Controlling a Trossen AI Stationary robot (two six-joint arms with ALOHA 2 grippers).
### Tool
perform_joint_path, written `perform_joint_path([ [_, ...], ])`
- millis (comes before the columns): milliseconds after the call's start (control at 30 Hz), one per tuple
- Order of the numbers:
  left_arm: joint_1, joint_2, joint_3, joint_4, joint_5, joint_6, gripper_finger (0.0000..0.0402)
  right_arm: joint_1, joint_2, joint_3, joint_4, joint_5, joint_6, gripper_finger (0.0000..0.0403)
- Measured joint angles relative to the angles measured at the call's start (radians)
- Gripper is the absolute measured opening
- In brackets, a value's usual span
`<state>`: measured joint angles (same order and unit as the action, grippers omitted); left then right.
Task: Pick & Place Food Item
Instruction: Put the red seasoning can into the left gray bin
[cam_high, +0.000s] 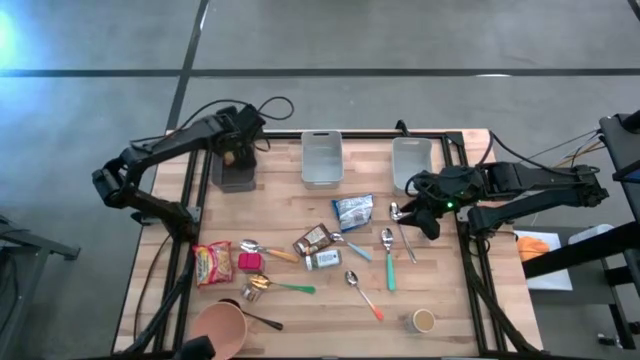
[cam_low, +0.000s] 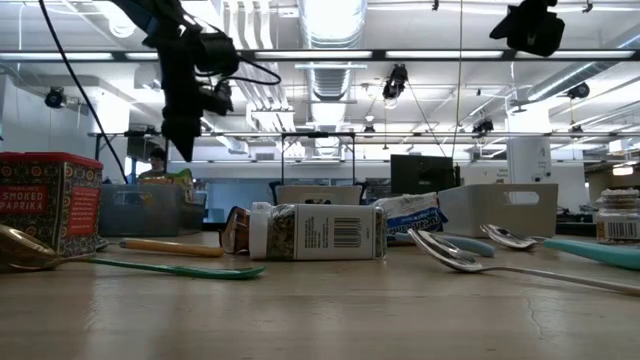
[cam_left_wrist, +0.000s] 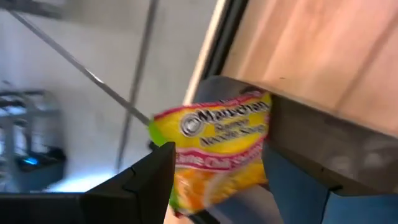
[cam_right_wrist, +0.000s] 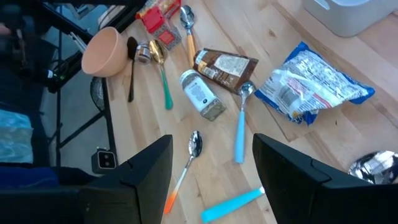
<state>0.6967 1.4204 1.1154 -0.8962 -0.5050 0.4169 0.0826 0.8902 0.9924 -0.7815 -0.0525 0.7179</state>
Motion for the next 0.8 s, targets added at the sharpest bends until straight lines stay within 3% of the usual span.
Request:
perform_joint_path([
  [100, 0.001, 0.000, 0.031, -0.082, 0.102, -0.096, 0.0242, 0.000, 0.000, 0.000, 0.015, 0.000, -0.012, 0.0219],
  [267, -0.010, 0.000, 0.102, -0.237, 0.357, -0.189, 0.0242, 0.000, 0.000, 0.000, 0.017, 0.000, -0.026, 0.0219],
  [433, -0.087, 0.000, 0.168, -0.391, 0.482, -0.254, 0.0242, 0.000, 0.000, 0.000, 0.018, 0.001, -0.045, 0.0219],
  [567, -0.234, -0.001, 0.196, -0.484, 0.498, -0.256, 0.0242, 0.000, 0.000, 0.000, 0.020, 0.002, -0.056, 0.0219],
  [800, -0.609, -0.002, 0.202, -0.495, 0.499, -0.247, 0.0242, 0.000, 0.000, 0.000, 0.057, 0.003, -0.083, 0.0219],
])
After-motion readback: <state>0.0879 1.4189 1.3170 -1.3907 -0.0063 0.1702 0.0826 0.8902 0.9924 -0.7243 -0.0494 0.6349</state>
